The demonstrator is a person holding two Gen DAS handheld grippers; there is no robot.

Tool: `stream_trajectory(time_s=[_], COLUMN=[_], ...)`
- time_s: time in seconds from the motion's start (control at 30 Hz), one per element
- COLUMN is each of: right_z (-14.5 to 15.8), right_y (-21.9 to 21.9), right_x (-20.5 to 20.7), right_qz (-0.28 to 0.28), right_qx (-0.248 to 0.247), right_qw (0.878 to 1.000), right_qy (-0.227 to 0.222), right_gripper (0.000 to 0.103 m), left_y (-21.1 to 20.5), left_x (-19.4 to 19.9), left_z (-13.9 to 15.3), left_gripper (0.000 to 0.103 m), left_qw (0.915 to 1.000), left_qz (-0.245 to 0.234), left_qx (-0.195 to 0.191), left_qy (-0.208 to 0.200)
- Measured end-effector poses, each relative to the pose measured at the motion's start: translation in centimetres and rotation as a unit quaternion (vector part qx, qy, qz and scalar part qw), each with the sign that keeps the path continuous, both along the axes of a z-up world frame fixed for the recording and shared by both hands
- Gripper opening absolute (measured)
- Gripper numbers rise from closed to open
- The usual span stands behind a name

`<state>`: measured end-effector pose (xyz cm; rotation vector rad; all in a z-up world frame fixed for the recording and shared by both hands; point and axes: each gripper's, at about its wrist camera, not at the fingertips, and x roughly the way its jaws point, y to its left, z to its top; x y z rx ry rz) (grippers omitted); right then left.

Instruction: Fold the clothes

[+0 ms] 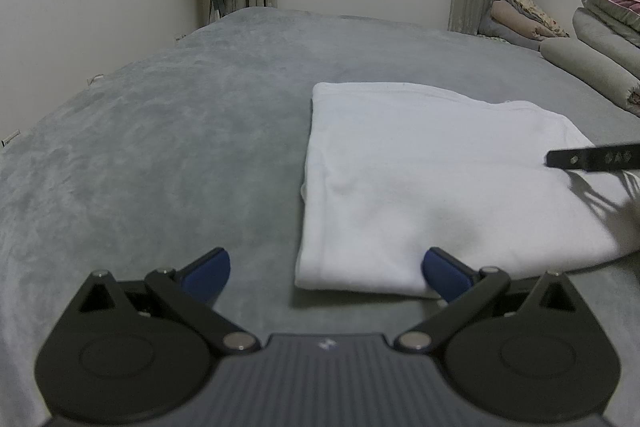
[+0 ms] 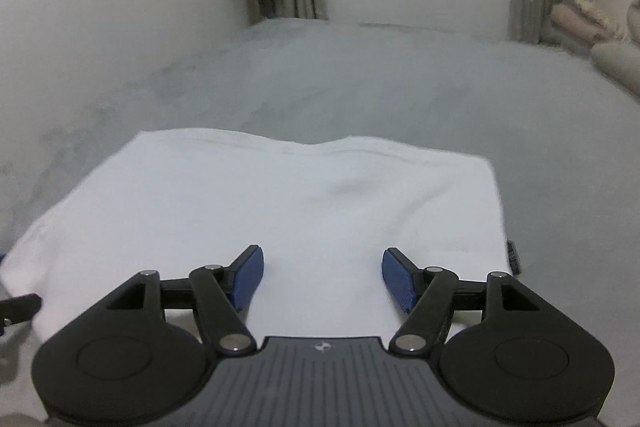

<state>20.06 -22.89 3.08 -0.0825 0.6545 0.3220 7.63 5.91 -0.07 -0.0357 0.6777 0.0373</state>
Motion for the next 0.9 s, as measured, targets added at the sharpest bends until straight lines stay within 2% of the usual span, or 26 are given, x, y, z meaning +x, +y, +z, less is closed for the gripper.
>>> stream_trajectory(time_s=[0.13,0.2,0.27,0.33,0.43,0.5,0.57,0.67,0.73,0.8,0.9], right_z=[2.7,2.2,0.0,-1.1,0.2,1.7,1.6,-0.3,-0.5,0.2,1.0], right_y=[-0.1,-0.1,0.4,0.5,-0.1,-1.0,-2.5,-4.6,-5.7,-5.7,-6.1], right_x=[-4.8,-6.5,-7.5,-8.9,-9.9,-10.2,-10.5,-10.3,-11.1,-11.7,-11.7], right_qz=[0.019,0.033,0.029,0.023,-0.002,-0.017,-0.021,-0.043,-0.033,-0.047,-0.064], right_qx=[0.038,0.048,0.024,0.006,0.003,0.013,0.024,0.017,0.031,0.040,0.104], right_qw=[0.998,0.998,0.999,1.000,1.000,1.000,0.999,0.997,0.998,0.997,0.992], right_qy=[-0.036,-0.020,0.005,-0.017,-0.005,-0.013,0.011,0.061,0.043,0.047,0.044], right_gripper=[0.069,0.072,0.075,0.078,0.078,0.078,0.078,0.076,0.076,0.077,0.077], left_y=[-0.1,0.0,0.1,0.1,0.3,0.3,0.3,0.3,0.4,0.4,0.6], left_x=[0.0,0.0,-0.1,-0.2,-0.3,-0.3,-0.3,-0.5,-0.5,-0.5,-0.5], left_z=[0.0,0.0,0.1,0.1,0.2,0.1,0.1,0.0,0.1,0.2,0.5], left_gripper=[0.103,0.103,0.103,0.103,0.103,0.103,0.103,0.103,0.103,0.103,0.103], left_qw=[1.0000,1.0000,1.0000,1.0000,1.0000,1.0000,1.0000,0.9999,0.9999,0.9999,0.9998], left_qz=[0.000,0.000,0.000,-0.001,-0.001,-0.001,-0.001,0.000,0.001,0.001,0.006], left_qx=[0.002,0.002,-0.001,-0.002,-0.008,-0.010,-0.009,-0.011,-0.013,-0.015,-0.020], left_qy=[0.002,0.001,0.001,0.001,0.000,-0.001,-0.002,-0.004,-0.004,-0.004,-0.001])
